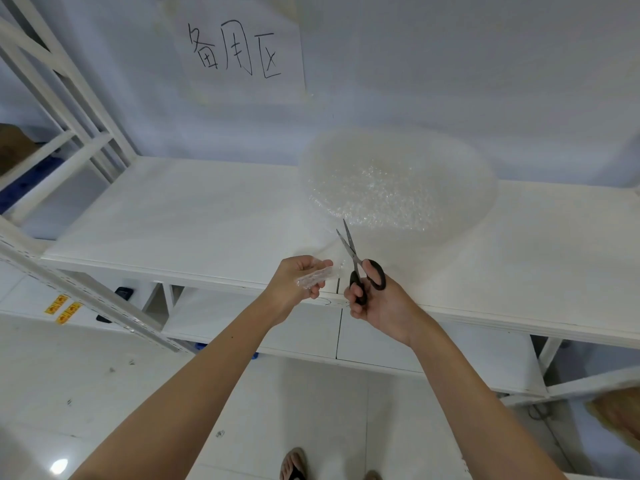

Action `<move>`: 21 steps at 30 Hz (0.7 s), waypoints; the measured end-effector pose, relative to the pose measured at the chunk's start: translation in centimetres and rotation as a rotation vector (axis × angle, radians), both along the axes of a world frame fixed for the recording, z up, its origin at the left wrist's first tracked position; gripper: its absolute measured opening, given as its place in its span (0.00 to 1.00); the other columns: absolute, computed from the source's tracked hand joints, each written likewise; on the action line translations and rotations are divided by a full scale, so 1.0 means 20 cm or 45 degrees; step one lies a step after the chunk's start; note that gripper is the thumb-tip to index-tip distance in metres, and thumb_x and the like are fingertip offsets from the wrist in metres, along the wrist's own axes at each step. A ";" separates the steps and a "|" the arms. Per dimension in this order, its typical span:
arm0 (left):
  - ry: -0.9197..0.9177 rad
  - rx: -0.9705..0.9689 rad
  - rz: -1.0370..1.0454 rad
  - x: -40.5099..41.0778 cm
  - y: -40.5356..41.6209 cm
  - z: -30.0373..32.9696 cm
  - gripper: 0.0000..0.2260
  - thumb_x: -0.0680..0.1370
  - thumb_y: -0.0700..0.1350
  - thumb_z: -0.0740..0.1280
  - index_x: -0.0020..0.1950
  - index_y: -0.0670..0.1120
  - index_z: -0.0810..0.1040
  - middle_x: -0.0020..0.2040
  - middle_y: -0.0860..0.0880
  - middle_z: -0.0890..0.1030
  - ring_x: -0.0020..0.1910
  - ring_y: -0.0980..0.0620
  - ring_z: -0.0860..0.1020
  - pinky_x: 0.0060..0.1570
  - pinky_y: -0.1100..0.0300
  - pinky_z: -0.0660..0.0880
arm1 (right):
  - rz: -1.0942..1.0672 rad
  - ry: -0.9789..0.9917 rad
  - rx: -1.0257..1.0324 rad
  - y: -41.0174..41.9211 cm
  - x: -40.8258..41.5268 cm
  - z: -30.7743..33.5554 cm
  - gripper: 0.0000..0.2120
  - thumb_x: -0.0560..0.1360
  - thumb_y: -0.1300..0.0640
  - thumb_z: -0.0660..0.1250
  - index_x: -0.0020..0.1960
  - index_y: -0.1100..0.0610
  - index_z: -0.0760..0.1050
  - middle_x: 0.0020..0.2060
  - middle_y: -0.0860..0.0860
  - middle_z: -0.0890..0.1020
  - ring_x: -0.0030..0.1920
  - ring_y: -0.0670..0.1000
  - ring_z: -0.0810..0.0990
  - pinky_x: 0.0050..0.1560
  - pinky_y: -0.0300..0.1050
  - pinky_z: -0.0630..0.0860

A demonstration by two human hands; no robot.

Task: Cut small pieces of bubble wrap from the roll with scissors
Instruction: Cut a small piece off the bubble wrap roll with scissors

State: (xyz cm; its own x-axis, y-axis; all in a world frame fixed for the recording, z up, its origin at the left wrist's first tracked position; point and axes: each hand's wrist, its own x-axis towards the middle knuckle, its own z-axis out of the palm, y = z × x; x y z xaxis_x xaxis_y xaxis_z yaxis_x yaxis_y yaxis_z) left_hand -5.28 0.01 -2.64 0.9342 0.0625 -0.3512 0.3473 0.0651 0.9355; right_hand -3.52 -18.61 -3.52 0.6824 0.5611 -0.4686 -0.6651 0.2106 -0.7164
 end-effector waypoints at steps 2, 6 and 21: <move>-0.004 -0.010 -0.012 0.00 -0.01 0.00 0.03 0.78 0.36 0.68 0.48 0.37 0.80 0.40 0.41 0.75 0.29 0.53 0.70 0.31 0.64 0.68 | -0.028 -0.003 0.017 0.00 0.01 0.00 0.21 0.69 0.40 0.67 0.39 0.57 0.66 0.33 0.53 0.69 0.29 0.51 0.67 0.37 0.43 0.66; -0.012 -0.035 -0.021 0.00 -0.02 0.01 0.06 0.78 0.39 0.69 0.49 0.36 0.79 0.38 0.43 0.74 0.27 0.54 0.69 0.30 0.64 0.68 | -0.090 0.015 0.065 0.01 0.02 0.03 0.19 0.69 0.41 0.69 0.37 0.57 0.70 0.33 0.54 0.69 0.30 0.52 0.65 0.37 0.44 0.66; -0.011 0.004 -0.010 0.01 0.01 0.01 0.09 0.77 0.44 0.70 0.46 0.37 0.79 0.32 0.47 0.73 0.26 0.54 0.69 0.30 0.63 0.69 | -0.123 -0.083 -0.171 -0.02 0.02 0.09 0.20 0.76 0.47 0.66 0.32 0.57 0.66 0.29 0.52 0.70 0.27 0.50 0.64 0.32 0.42 0.64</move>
State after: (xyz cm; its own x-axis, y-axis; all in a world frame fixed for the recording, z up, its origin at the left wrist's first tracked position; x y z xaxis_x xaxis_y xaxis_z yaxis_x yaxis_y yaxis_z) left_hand -5.11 0.13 -2.48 0.9377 0.0559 -0.3428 0.3396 0.0593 0.9387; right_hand -3.04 -19.00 -1.63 0.7613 0.4267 -0.4882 -0.5978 0.1704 -0.7833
